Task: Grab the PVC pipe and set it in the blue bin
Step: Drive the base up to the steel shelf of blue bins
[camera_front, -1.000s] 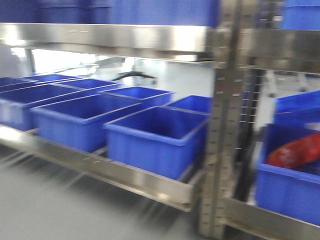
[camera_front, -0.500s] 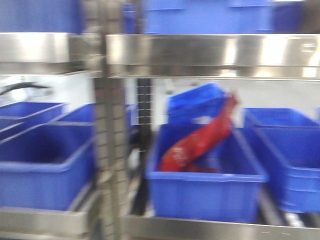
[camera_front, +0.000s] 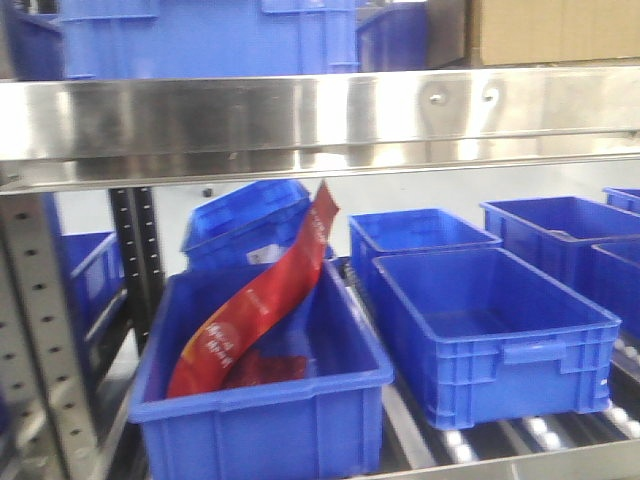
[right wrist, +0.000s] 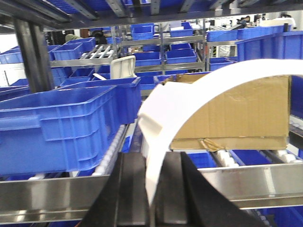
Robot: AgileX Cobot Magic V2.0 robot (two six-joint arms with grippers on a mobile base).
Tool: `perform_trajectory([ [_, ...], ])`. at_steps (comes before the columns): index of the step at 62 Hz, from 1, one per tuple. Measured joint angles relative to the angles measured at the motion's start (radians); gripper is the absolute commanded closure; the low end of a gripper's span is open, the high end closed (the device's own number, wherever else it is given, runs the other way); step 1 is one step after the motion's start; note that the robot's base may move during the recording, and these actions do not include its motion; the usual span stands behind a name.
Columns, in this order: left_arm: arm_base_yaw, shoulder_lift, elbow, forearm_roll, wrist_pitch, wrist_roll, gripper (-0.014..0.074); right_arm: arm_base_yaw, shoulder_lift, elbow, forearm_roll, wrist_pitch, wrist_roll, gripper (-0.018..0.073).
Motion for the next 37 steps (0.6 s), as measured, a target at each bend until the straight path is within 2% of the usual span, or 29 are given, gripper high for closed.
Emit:
perform_trajectory([
  [37, 0.0, 0.0, 0.0, 0.0, 0.0, 0.0, 0.0707, 0.0, 0.0, 0.0, -0.002, 0.0, 0.0, 0.0728],
])
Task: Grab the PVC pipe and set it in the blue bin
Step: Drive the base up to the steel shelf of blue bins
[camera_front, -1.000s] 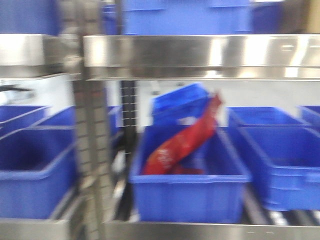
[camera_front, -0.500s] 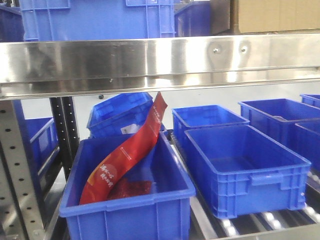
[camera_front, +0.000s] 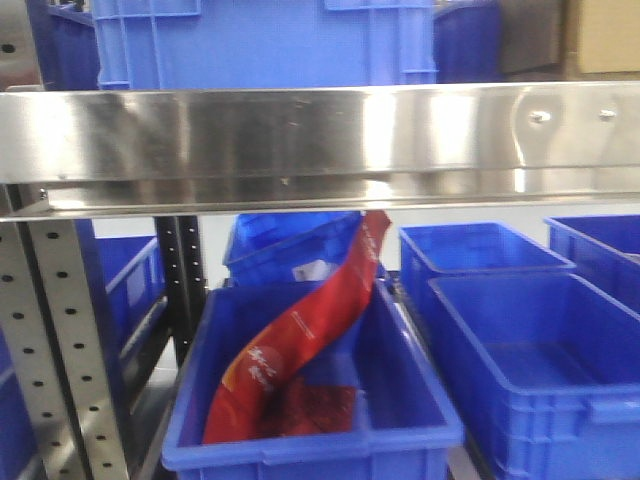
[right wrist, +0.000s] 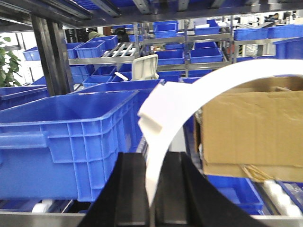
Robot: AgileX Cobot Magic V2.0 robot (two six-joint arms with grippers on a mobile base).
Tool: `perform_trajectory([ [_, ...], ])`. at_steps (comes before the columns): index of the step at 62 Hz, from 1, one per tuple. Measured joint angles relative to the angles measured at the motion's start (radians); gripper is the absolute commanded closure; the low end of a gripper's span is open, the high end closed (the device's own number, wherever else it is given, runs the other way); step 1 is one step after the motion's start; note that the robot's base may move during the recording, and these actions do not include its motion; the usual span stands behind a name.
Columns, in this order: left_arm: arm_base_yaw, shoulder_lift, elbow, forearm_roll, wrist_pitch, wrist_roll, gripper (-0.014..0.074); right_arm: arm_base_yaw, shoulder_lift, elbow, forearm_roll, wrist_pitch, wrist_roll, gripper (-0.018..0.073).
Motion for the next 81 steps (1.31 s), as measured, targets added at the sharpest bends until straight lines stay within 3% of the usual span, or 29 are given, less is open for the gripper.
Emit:
perform_trajectory([
  [81, 0.0, 0.0, 0.0, 0.0, 0.0, 0.0, 0.0707, 0.0, 0.0, 0.0, 0.0, 0.0, 0.0, 0.0728],
])
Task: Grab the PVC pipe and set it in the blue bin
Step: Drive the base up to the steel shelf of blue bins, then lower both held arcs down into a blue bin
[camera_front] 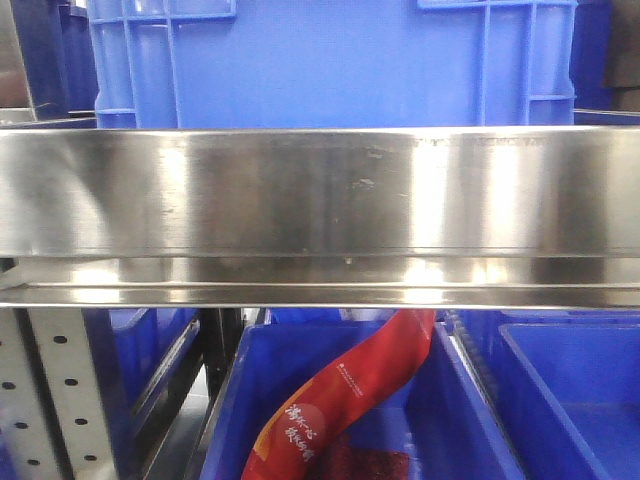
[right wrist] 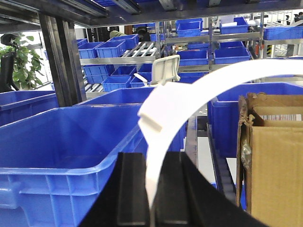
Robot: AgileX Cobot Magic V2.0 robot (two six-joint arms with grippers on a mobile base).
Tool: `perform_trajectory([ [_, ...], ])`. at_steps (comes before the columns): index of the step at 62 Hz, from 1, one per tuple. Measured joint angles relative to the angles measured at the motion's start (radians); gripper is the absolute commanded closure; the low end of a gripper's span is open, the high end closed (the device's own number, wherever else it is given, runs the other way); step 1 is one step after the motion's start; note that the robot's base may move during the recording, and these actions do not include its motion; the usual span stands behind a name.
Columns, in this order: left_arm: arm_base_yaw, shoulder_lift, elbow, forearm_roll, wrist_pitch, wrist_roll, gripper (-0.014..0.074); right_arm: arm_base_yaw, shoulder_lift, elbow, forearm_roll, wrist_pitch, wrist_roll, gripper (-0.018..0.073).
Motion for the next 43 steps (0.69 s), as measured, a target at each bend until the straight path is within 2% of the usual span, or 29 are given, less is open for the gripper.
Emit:
perform_trajectory([
  [43, 0.0, 0.0, 0.0, 0.0, 0.0, 0.0, 0.0707, 0.0, 0.0, 0.0, 0.0, 0.0, 0.0, 0.0728],
])
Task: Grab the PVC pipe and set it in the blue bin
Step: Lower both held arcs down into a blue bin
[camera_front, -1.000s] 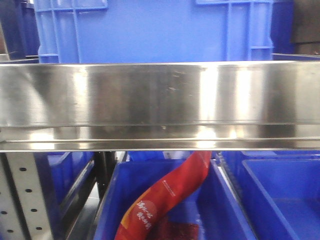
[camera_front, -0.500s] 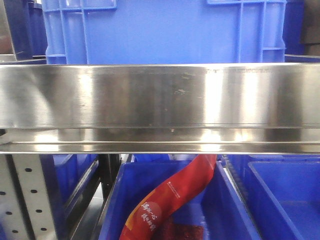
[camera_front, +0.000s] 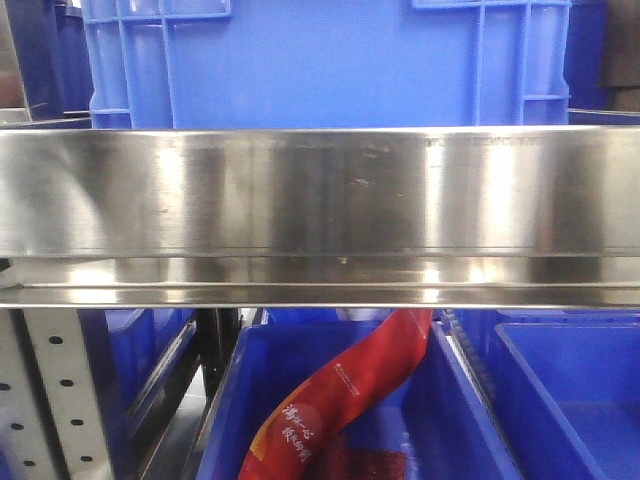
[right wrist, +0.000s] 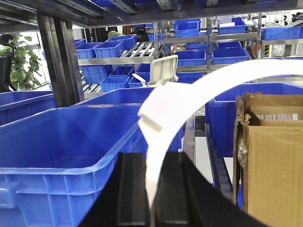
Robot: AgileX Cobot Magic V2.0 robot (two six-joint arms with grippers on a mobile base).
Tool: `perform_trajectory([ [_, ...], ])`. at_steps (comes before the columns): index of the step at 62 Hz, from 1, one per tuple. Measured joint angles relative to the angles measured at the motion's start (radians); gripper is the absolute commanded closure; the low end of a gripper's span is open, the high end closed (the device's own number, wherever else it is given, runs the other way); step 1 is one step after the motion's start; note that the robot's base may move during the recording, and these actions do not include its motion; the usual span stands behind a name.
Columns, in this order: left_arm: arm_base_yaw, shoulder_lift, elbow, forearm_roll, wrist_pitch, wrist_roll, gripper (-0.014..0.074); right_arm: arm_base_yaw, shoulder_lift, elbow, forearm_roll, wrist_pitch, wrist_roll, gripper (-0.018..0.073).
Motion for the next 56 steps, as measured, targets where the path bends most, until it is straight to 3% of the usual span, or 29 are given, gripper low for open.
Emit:
perform_trajectory([
  [33, 0.0, 0.0, 0.0, 0.0, 0.0, 0.0, 0.0707, 0.0, 0.0, 0.0, 0.0, -0.006, 0.0, 0.0728],
  [56, 0.0, 0.0, 0.0, 0.0, -0.061, 0.0, 0.0707, 0.0, 0.0, 0.0, 0.0, -0.189, 0.0, 0.0728],
])
